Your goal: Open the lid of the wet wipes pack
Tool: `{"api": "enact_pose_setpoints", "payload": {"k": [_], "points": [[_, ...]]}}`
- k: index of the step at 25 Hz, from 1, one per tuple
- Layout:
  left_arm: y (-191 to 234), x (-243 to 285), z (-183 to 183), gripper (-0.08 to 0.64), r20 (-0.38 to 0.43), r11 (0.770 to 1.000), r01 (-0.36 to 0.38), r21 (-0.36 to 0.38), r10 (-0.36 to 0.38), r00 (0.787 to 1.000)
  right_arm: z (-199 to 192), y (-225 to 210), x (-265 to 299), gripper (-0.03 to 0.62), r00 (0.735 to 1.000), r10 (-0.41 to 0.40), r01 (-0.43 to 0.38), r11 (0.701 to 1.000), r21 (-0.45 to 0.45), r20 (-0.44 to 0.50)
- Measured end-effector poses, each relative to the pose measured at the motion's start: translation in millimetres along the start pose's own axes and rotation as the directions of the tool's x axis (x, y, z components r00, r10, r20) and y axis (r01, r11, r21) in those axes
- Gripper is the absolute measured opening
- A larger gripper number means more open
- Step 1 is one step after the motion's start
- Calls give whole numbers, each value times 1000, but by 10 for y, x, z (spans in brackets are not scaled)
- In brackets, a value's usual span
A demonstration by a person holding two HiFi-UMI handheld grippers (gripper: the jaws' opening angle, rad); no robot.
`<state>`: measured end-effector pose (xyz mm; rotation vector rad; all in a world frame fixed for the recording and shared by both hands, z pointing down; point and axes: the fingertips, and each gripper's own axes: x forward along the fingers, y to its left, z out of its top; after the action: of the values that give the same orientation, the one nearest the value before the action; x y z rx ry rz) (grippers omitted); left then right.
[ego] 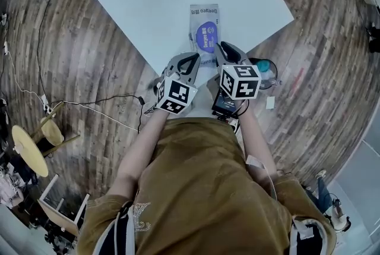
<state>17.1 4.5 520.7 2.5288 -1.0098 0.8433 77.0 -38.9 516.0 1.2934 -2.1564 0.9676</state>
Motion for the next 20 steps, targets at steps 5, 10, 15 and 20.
{"api": "enact_pose_setpoints", "payload": {"k": [5, 10, 15, 20], "points": [[-159, 209, -205, 2, -105, 997, 63, 33, -59, 993, -70, -99, 113, 55, 999, 10, -9, 1000, 12, -37], [-264, 348, -281, 2, -174, 991, 122, 51, -111, 978, -86, -186, 247, 61, 998, 6, -5, 1000, 17, -66], [-328, 380, -352, 2, -226, 984, 154, 94, -130, 966, -112, -189, 354, 66, 994, -8, 12, 999, 46, -106], [-312, 408, -446, 2, -276, 974, 174, 143, -129, 952, -95, -193, 434, 66, 989, -19, 28, 997, 66, -145]]}}
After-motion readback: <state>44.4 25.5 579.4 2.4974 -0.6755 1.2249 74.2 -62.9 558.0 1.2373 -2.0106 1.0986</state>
